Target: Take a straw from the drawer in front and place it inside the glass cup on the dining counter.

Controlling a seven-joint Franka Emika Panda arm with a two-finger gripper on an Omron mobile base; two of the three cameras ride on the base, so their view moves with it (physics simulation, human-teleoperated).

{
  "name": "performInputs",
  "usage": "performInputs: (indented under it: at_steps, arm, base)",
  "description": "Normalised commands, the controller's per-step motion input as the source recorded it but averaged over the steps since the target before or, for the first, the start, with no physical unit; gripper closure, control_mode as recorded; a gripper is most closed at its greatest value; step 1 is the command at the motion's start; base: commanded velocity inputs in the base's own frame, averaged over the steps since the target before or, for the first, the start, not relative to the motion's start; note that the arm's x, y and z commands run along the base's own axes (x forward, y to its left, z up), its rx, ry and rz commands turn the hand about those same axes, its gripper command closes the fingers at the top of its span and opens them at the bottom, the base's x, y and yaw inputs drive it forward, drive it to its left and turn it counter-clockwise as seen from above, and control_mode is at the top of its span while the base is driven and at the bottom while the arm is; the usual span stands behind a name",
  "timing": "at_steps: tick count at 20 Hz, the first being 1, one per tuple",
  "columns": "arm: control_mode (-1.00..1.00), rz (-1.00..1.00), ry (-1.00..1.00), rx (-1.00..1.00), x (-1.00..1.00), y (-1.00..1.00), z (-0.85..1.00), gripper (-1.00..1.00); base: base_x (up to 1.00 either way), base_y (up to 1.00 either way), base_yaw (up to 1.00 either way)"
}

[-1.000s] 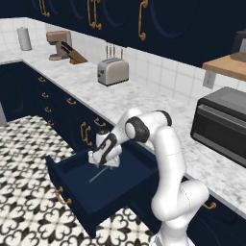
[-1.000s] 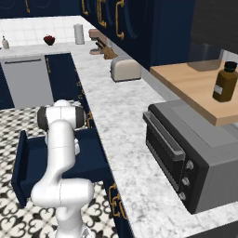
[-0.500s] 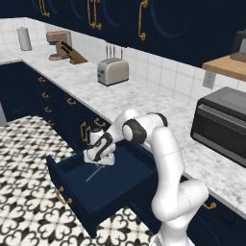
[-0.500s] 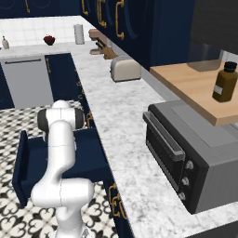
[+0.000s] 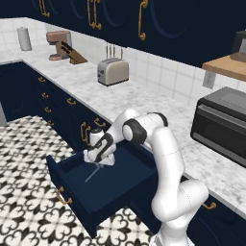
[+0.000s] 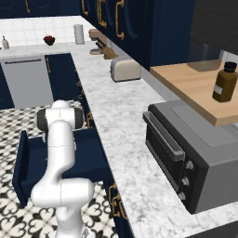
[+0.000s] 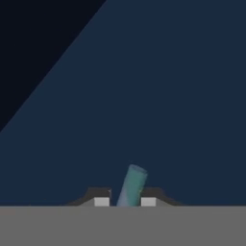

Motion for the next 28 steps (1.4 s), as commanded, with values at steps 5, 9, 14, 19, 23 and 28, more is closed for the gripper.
performInputs:
  at_steps: [5,9,14,19,23,28]
  arm:
    - [-1.0,-0.01,-0.13,0.03,-0.02,-0.18,0.84,1.0]
    - [-1.0,0.0,-0.07,0.16,-0.04,-0.49,1.0,1.0]
    - [-1.0,0.0,-0.02,0.25,-0.01,-0.37,1.0,1.0]
    - [-1.0,0.02,-0.01,0.15,0.0,-0.06,1.0,1.0]
    - [-1.0,0.02,-0.12,0.0,-0.13,0.0,1.0,1.0]
    - [-1.0,0.0,-0.23,-0.05,-0.3,0.0,1.0,1.0]
  base:
    - [0.0,0.0,0.0]
    - [0.0,0.0,0.0]
    - [0.0,0.0,0.0]
    - [0.0,0.0,0.0]
    - [0.0,0.0,0.0]
    - [0.0,0.0,0.0]
